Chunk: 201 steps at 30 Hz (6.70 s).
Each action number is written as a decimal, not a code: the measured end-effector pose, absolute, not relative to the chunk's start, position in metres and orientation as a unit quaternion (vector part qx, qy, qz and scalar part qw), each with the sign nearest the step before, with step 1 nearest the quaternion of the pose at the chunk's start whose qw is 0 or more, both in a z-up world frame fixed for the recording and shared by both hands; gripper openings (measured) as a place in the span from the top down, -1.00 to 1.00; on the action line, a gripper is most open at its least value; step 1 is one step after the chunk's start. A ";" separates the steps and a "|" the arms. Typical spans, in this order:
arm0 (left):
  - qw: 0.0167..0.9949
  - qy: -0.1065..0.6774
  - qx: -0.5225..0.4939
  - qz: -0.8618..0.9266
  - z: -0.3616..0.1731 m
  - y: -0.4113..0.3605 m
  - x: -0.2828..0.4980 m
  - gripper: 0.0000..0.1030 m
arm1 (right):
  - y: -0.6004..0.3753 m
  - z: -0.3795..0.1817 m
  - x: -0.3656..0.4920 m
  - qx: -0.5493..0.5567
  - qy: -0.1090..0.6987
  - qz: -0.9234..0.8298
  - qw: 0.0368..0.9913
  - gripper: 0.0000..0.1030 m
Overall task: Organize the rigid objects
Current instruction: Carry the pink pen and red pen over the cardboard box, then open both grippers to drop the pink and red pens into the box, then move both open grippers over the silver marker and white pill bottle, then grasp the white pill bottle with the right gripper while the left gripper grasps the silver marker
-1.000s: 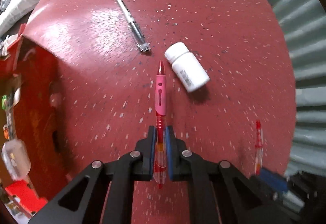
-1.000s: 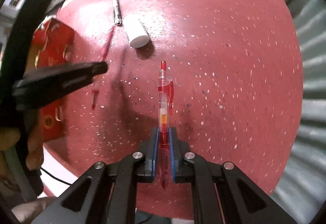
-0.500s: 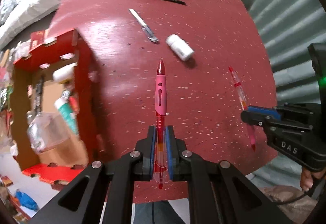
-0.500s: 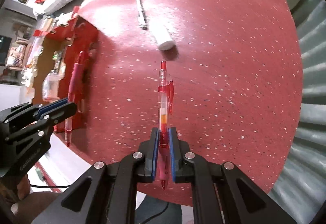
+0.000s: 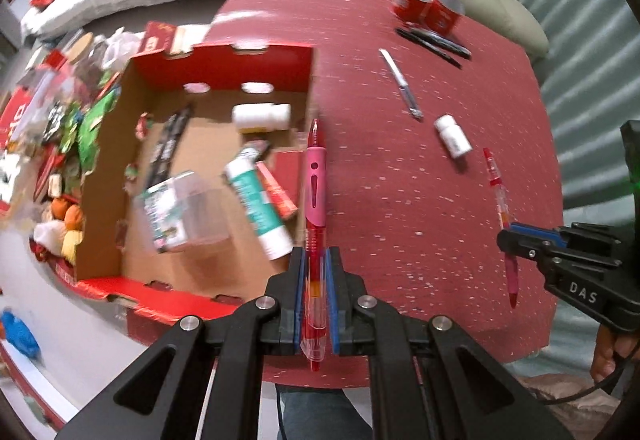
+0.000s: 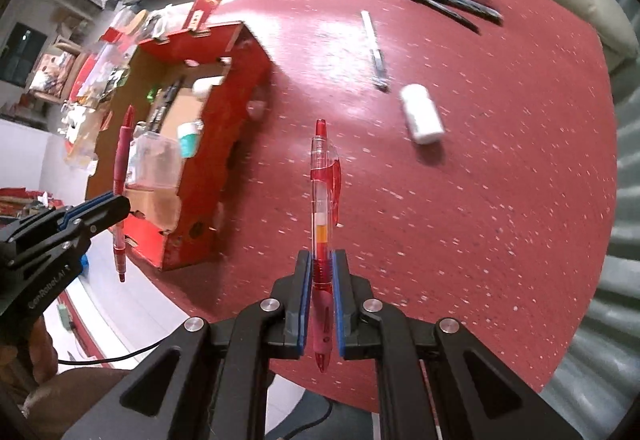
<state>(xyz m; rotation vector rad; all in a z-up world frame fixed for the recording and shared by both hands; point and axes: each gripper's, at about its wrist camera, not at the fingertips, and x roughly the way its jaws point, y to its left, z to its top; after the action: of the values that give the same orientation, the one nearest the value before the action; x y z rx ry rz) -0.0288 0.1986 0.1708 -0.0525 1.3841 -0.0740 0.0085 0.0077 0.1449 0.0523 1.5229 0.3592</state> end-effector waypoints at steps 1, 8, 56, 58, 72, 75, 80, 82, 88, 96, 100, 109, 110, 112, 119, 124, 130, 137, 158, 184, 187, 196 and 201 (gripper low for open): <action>0.769 0.637 -0.028 -0.030 0.171 0.205 -0.030 0.80 | 0.015 0.146 0.008 0.020 0.685 0.164 0.710 0.79; 0.773 0.633 -0.041 -0.010 0.169 0.259 -0.032 0.80 | 0.080 0.159 0.007 -0.005 0.675 0.185 0.714 0.79; 0.787 0.610 -0.086 -0.022 0.156 0.358 0.001 0.80 | 0.218 0.170 0.030 -0.100 0.674 0.204 0.703 0.79; 0.787 0.610 -0.085 -0.023 0.156 0.358 0.003 0.80 | 0.218 0.168 0.031 -0.099 0.675 0.204 0.702 0.79; 0.791 0.608 -0.061 -0.026 0.153 0.358 0.029 0.80 | 0.222 0.157 0.045 -0.082 0.683 0.203 0.697 0.79; 0.793 0.606 -0.056 -0.023 0.153 0.360 0.037 0.80 | 0.227 0.155 0.050 -0.082 0.684 0.206 0.695 0.79; 0.794 0.605 -0.062 -0.013 0.149 0.364 0.054 0.80 | 0.233 0.145 0.061 -0.069 0.690 0.206 0.690 0.79; 0.792 0.608 -0.061 -0.009 0.145 0.364 0.062 0.80 | 0.236 0.139 0.066 -0.062 0.694 0.205 0.687 0.79; 0.782 0.621 -0.050 -0.006 0.128 0.357 0.078 0.80 | 0.243 0.119 0.079 -0.055 0.702 0.194 0.683 0.79; 0.759 0.650 -0.026 -0.005 0.098 0.344 0.078 0.80 | 0.238 0.088 0.087 -0.042 0.728 0.170 0.663 0.79; 0.757 0.653 -0.018 -0.005 0.093 0.341 0.075 0.78 | 0.241 0.084 0.086 -0.048 0.727 0.173 0.662 0.79; 0.776 0.631 -0.005 0.011 0.106 0.338 0.073 -0.36 | 0.241 0.095 0.084 -0.072 0.712 0.186 0.674 0.47; 0.776 0.630 -0.002 0.011 0.108 0.337 0.073 -0.39 | 0.240 0.097 0.084 -0.073 0.711 0.185 0.675 0.15; 0.779 0.626 -0.005 0.016 0.111 0.336 0.072 -0.52 | 0.237 0.103 0.083 -0.081 0.696 0.183 0.690 -0.76; 0.783 0.622 -0.007 0.025 0.117 0.333 0.070 -0.54 | 0.224 0.120 0.080 -0.090 0.673 0.178 0.713 -0.76; 0.781 0.624 -0.003 0.027 0.121 0.328 0.066 -0.55 | 0.213 0.123 0.075 -0.068 0.678 0.166 0.713 -0.76; 0.774 0.632 -0.023 0.010 0.129 0.321 0.049 -0.56 | 0.174 0.127 0.056 -0.017 0.688 0.146 0.710 -0.76; 0.756 0.654 -0.007 -0.031 0.126 0.285 0.021 -0.56 | 0.093 0.097 0.014 0.068 0.736 0.063 0.671 -0.76; 0.720 0.685 -0.052 -0.101 0.119 0.129 0.024 -0.56 | -0.034 0.057 0.005 0.103 0.741 0.008 0.663 -0.76; 0.736 0.664 -0.128 -0.024 0.005 0.064 0.221 -0.64 | -0.033 0.004 0.161 -0.063 0.661 0.132 0.736 -0.45; 0.745 0.657 -0.111 -0.024 0.002 0.056 0.228 -0.67 | -0.021 -0.002 0.165 -0.081 0.654 0.137 0.740 -0.42; 0.755 0.651 -0.081 -0.003 -0.007 0.035 0.228 -0.73 | -0.023 0.003 0.163 -0.100 0.656 0.141 0.734 0.35; 0.761 0.649 -0.016 -0.001 -0.005 -0.003 0.219 -0.14 | -0.062 0.013 0.151 -0.029 0.673 0.115 0.730 0.35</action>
<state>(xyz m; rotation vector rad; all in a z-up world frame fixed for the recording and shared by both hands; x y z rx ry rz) 0.2186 -0.0033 -0.0046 -0.0349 1.4125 -0.0027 0.1512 -0.0623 0.0126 -0.0629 1.4824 0.2527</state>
